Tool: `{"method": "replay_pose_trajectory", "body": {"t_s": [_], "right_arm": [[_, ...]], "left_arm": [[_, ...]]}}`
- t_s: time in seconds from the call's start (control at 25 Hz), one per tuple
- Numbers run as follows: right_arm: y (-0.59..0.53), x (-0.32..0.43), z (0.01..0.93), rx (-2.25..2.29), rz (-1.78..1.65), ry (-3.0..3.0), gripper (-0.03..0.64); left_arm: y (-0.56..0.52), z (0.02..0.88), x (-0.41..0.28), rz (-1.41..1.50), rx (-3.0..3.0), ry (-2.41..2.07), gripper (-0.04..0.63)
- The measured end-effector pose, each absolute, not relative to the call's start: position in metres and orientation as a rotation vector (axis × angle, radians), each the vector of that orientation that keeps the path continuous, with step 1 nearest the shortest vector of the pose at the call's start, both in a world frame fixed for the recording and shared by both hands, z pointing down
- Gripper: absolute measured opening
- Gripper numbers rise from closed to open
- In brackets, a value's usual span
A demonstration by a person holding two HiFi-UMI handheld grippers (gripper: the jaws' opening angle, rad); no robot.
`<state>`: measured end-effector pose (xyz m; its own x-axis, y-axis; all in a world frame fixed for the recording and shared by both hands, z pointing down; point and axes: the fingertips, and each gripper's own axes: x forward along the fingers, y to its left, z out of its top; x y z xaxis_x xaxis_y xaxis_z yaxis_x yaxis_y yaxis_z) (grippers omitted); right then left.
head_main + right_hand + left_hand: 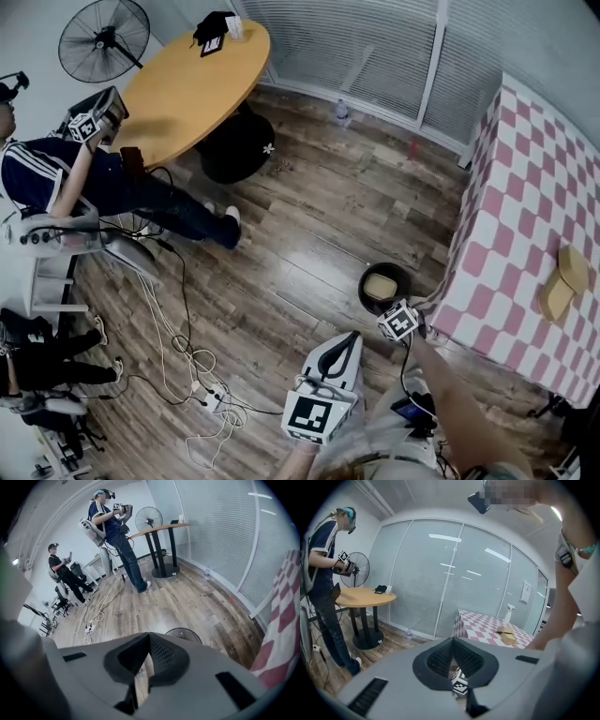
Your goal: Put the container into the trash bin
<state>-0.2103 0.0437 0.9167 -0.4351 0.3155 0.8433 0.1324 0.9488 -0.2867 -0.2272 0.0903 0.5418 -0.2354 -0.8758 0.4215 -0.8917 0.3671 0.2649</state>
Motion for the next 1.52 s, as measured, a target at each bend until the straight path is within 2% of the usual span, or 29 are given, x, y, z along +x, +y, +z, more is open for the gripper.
{"method": "replay_pose_trajectory", "body": {"t_s": [1.0,1.52], "right_arm": [[0.051,-0.213,0.666,-0.425,0.298,-2.511,-0.006],[0.045,-0.178,0.540,-0.413,0.049,-2.772,-0.006]], "left_arm": [[0.088,0.509,-0.209,0.025,1.575,-2.191,0.006],[0.079,0.492,-0.189,0.007,1.606,-2.207,0.006]]}}
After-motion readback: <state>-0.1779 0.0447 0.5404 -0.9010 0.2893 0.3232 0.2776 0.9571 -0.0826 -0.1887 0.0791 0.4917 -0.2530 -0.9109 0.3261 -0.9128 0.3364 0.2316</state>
